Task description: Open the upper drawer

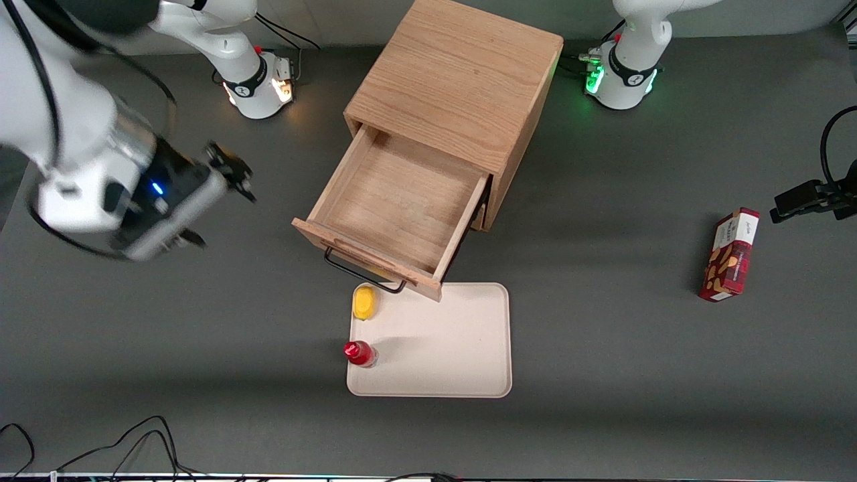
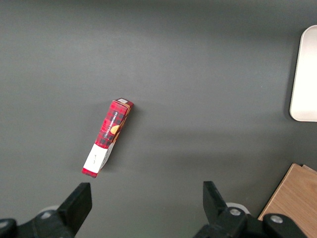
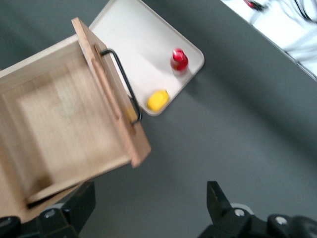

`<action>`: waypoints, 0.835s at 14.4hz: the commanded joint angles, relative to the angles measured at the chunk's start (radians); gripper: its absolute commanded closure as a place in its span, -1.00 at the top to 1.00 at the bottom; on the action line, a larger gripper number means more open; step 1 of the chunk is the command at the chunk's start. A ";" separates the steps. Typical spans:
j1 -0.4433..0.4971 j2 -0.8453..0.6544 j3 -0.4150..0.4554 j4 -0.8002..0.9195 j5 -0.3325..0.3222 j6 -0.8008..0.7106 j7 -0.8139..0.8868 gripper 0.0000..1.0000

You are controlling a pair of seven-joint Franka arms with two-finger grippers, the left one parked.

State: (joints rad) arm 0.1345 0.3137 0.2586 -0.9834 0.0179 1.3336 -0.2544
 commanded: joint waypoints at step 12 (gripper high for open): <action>-0.049 -0.744 -0.237 -0.972 0.025 0.074 0.409 1.00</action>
State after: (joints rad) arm 0.0846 -0.2699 0.0479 -1.7081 0.0232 1.2773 0.1223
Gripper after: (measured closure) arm 0.000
